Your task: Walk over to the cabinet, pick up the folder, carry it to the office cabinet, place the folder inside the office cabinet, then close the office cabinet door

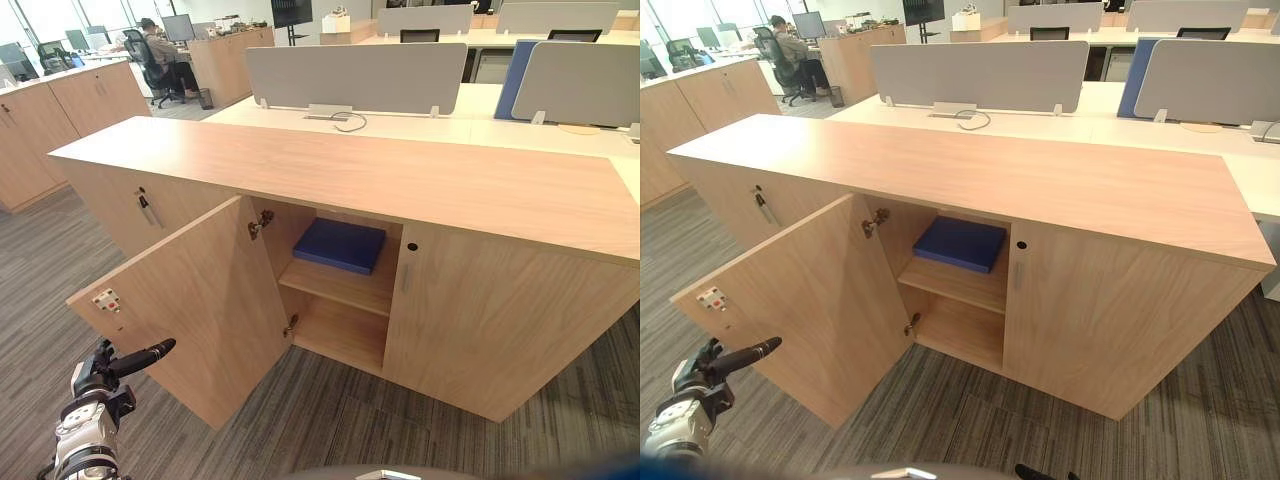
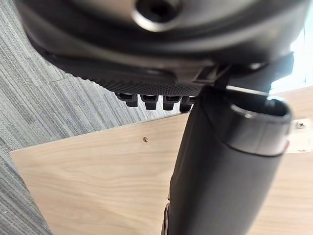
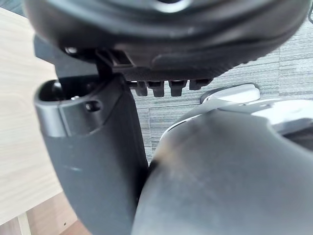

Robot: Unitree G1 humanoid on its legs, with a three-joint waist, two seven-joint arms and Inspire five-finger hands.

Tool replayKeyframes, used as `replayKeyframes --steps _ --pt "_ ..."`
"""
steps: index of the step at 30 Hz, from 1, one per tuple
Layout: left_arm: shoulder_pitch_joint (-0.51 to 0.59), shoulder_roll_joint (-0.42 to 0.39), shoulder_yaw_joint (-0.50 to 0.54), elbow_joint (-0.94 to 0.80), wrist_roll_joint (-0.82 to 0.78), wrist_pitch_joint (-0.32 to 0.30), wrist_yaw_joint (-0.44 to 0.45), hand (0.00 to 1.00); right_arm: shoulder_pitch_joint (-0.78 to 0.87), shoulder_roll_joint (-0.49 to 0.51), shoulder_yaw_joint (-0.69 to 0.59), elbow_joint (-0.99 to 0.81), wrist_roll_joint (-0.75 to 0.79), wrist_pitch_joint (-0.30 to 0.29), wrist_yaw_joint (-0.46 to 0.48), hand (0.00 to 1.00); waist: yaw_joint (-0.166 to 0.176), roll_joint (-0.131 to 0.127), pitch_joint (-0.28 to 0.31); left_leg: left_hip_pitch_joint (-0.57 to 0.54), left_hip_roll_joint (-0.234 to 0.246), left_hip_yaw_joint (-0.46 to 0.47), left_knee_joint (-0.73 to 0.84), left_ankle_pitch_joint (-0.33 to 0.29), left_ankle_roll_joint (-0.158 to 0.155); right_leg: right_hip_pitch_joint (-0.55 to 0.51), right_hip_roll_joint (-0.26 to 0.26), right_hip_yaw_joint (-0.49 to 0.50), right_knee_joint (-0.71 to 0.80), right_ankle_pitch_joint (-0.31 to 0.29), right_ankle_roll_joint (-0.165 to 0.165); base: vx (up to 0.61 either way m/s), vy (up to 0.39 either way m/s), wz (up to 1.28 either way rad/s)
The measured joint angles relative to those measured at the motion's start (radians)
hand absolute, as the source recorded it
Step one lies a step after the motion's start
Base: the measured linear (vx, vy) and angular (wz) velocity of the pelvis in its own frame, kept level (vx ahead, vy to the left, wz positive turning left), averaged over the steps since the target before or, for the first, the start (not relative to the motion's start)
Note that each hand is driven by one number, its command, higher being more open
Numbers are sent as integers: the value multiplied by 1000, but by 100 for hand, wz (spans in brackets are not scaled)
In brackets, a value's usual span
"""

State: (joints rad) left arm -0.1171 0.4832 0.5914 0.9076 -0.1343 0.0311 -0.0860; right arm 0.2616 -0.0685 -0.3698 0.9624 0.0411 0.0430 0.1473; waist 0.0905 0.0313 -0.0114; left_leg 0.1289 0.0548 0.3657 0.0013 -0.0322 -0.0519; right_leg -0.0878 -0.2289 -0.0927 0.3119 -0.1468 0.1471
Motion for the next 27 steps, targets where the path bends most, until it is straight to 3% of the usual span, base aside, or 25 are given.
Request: replayKeyframes --steps 5,11,15,18,23,26,27 --pt "9 1 -148 -200 30 28 87 100 4 -1 53 -10 0 -1 -1 100 17 -33 13 -32 -9 -48 0 8 3 -3 -22 -66 0 0 0 -11 -6 26" --pt "30 9 -256 -279 78 28 88 100 -16 -12 94 -22 0 -4 0 100 27 -46 25 -50 -33 -88 -14 27 13 -4 -50 -103 0 3 6 -13 21 25" --pt "62 72 -386 -378 128 36 91 100 -32 -11 127 -56 0 -11 2 100 26 -64 50 -80 -53 -126 -18 47 26 -14 -74 -133 3 10 17 -62 28 30" --pt "155 159 -513 -501 109 36 85 100 -34 -9 145 -56 -1 -16 7 100 38 -68 54 -82 -66 -130 -21 48 24 -5 -78 -139 -25 33 22 -45 57 6" --pt "292 271 -640 -730 -73 36 -14 100 -12 -14 154 -56 -40 -29 31 100 67 -82 51 -99 -97 -144 -21 44 26 9 -113 -171 -59 65 17 -46 95 13" --pt "418 223 -652 -898 -78 -5 -101 100 -6 -14 152 -51 -40 -32 36 100 65 -93 44 -114 -122 -164 -34 44 26 8 -151 -228 -59 74 8 -43 107 26" --pt "473 167 -664 -949 -62 -38 -120 100 -7 -14 153 -44 -39 -32 36 100 65 -97 41 -114 -129 -165 -45 44 25 6 -160 -239 -61 75 6 -9 64 10"
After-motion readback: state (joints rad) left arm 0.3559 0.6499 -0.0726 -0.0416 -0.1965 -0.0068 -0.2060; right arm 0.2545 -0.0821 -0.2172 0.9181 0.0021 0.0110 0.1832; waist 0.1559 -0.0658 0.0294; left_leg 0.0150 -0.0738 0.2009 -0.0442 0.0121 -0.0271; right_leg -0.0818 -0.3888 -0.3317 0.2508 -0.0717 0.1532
